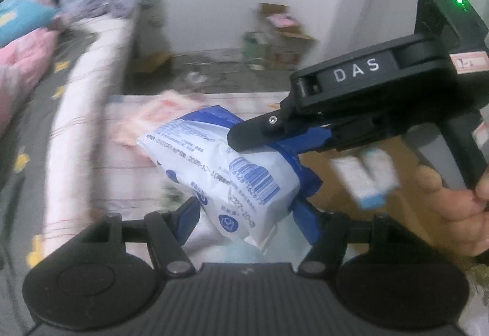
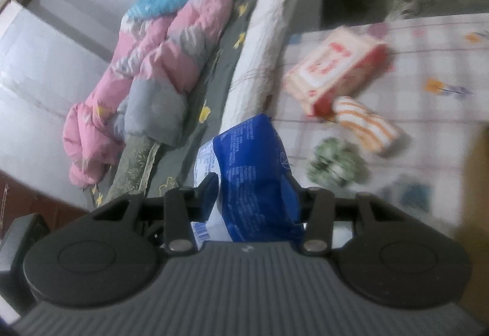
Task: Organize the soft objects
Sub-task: 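Lift the wet-wipes pack with the right gripper and carry it into the box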
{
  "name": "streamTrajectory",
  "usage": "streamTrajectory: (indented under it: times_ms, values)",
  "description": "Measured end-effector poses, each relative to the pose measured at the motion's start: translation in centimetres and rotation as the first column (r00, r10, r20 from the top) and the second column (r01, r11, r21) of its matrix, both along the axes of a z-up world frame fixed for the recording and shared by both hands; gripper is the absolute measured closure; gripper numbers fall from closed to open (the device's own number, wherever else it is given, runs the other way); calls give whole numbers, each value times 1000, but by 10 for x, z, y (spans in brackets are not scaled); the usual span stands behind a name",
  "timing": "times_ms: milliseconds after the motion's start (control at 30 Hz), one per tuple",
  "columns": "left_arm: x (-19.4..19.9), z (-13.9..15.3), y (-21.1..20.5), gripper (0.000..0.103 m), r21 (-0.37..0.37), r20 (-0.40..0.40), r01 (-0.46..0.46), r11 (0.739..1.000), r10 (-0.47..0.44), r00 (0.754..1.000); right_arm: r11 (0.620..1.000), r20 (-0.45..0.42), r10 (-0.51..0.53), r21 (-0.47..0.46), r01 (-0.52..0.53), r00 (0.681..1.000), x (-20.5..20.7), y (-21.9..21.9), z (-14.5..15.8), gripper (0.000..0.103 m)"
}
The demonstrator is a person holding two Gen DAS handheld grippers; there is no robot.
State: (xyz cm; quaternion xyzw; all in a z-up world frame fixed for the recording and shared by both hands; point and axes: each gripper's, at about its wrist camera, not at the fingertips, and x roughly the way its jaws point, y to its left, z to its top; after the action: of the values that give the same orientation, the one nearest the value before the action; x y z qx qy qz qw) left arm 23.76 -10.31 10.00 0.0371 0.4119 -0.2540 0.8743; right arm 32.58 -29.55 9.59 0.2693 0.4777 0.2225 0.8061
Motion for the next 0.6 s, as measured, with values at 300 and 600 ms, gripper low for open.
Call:
streamTrajectory:
  times_ms: [300, 600]
  values:
    - [-60, -24, -123, 35, 2, -79, 260, 966, -259, 963, 974, -59, -228, -3, 228, 972, -128, -136, -21, 59]
    - [-60, -71, -207, 35, 87, -190, 356, 930, -335, 923, 935, -154, -344, 35, 353, 926, -169, -220, -90, 58]
